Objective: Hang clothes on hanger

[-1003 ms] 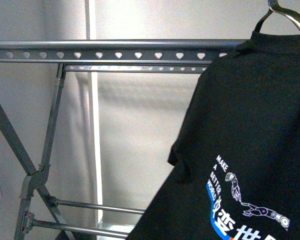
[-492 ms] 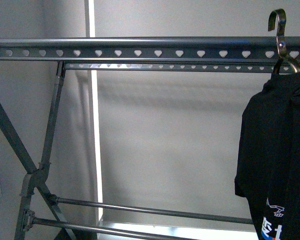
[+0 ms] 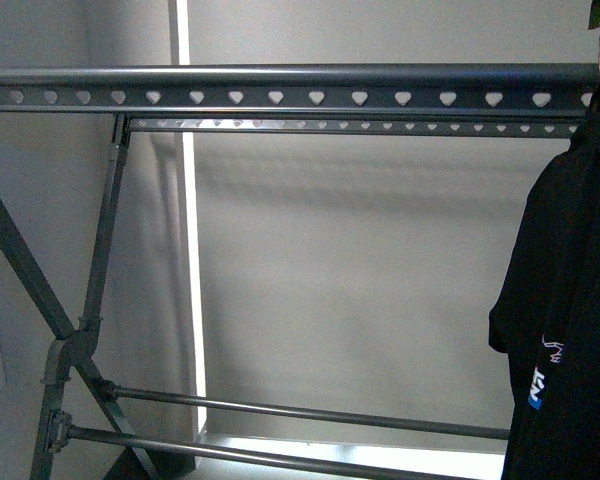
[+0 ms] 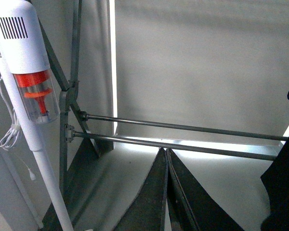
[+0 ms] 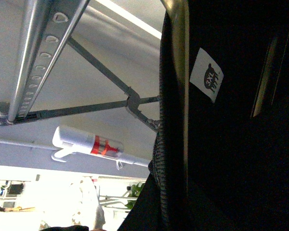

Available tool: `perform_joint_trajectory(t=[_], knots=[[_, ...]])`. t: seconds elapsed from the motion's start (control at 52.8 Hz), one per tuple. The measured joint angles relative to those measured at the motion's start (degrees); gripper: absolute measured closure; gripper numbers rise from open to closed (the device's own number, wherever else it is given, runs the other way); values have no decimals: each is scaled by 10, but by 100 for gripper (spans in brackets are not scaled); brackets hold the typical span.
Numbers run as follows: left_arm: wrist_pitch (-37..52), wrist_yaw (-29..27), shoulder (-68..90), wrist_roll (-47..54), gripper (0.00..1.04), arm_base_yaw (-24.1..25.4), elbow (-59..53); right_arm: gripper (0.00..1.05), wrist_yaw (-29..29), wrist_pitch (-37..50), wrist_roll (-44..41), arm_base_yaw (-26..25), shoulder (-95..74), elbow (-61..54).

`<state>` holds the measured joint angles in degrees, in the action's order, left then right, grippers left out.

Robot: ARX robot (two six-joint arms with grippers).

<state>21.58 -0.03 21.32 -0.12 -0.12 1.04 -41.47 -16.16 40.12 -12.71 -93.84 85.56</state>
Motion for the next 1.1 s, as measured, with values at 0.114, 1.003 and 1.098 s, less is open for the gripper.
perform_joint_trajectory(t=[0.114, 1.003, 1.098], knots=[[-22, 0, -22, 0, 101, 0, 0, 101, 8, -5, -2, 0, -17, 12], [-214, 0, -210, 0, 101, 0, 0, 44, 191, 98, -149, 26, 3, -112], [-214, 0, -210, 0, 101, 0, 0, 25, 272, 217, -235, 37, 107, -238]])
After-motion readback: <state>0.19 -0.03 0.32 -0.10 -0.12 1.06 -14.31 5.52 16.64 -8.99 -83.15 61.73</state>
